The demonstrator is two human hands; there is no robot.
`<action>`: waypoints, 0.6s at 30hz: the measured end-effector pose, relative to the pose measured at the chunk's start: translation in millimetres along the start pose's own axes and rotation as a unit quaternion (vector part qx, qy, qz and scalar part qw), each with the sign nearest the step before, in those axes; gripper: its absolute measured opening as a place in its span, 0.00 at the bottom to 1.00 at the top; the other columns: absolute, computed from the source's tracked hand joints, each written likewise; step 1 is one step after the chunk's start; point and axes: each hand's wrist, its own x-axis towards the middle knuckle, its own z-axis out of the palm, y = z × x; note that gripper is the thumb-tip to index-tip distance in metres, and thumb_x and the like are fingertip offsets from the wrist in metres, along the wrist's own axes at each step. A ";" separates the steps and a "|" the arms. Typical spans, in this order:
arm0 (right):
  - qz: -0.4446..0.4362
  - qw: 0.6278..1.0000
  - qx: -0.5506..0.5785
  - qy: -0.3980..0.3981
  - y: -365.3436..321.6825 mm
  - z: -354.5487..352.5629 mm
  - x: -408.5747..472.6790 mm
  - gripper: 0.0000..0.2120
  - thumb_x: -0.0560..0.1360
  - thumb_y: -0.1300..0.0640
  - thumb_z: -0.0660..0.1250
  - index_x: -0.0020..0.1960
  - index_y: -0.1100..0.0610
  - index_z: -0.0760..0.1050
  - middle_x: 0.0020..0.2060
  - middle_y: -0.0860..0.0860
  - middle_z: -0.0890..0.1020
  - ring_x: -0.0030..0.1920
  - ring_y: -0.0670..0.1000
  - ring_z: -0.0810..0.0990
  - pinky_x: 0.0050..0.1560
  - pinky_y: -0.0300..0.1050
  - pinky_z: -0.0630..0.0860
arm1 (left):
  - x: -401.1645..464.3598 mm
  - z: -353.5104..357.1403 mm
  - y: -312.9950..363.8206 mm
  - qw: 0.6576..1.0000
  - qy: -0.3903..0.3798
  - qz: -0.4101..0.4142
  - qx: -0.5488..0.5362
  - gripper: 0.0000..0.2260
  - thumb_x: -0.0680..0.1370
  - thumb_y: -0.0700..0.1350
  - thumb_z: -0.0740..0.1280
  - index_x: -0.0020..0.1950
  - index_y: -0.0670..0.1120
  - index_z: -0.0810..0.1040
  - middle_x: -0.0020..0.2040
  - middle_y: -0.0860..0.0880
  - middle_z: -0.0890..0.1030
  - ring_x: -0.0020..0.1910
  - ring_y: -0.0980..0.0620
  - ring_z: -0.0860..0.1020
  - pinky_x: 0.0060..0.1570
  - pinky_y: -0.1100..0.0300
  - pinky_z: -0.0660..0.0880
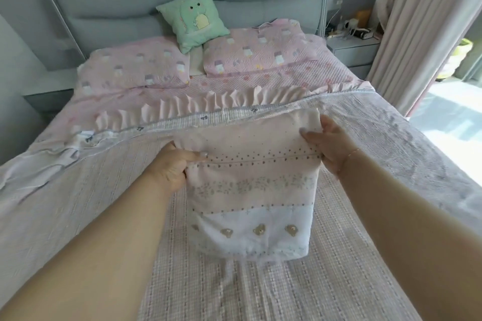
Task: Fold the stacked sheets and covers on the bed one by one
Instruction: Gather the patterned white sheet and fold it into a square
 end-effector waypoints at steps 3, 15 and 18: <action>-0.053 0.998 0.024 -0.004 -27.2 5.8 17.8 0.17 0.75 0.69 0.64 0.61 0.57 0.75 0.53 0.57 0.79 0.53 0.57 0.78 0.54 0.54 0.78 | 5.4 10.1 41.1 0.992 0.038 0.120 0.021 0.15 0.69 0.24 0.68 0.46 0.43 0.83 0.41 0.48 0.86 0.42 0.51 0.84 0.39 0.59 0.81; 0.196 0.932 -0.303 -0.020 106.6 -10.9 -39.3 0.18 0.78 0.51 0.63 0.59 0.64 0.76 0.49 0.57 0.81 0.51 0.57 0.79 0.57 0.51 0.75 | -82.1 -39.0 -123.9 0.973 -0.001 -0.173 0.154 0.47 0.45 0.54 0.85 0.63 0.48 0.78 0.55 0.51 0.84 0.56 0.53 0.80 0.55 0.58 0.76; 0.345 0.849 -0.396 -0.062 173.8 -33.8 -69.4 0.22 0.78 0.48 0.63 0.62 0.64 0.75 0.57 0.59 0.80 0.57 0.58 0.79 0.55 0.47 0.74 | -109.9 -35.4 -189.4 0.936 0.025 -0.306 0.172 0.29 0.62 0.47 0.83 0.60 0.43 0.79 0.51 0.50 0.83 0.50 0.53 0.80 0.43 0.63 0.78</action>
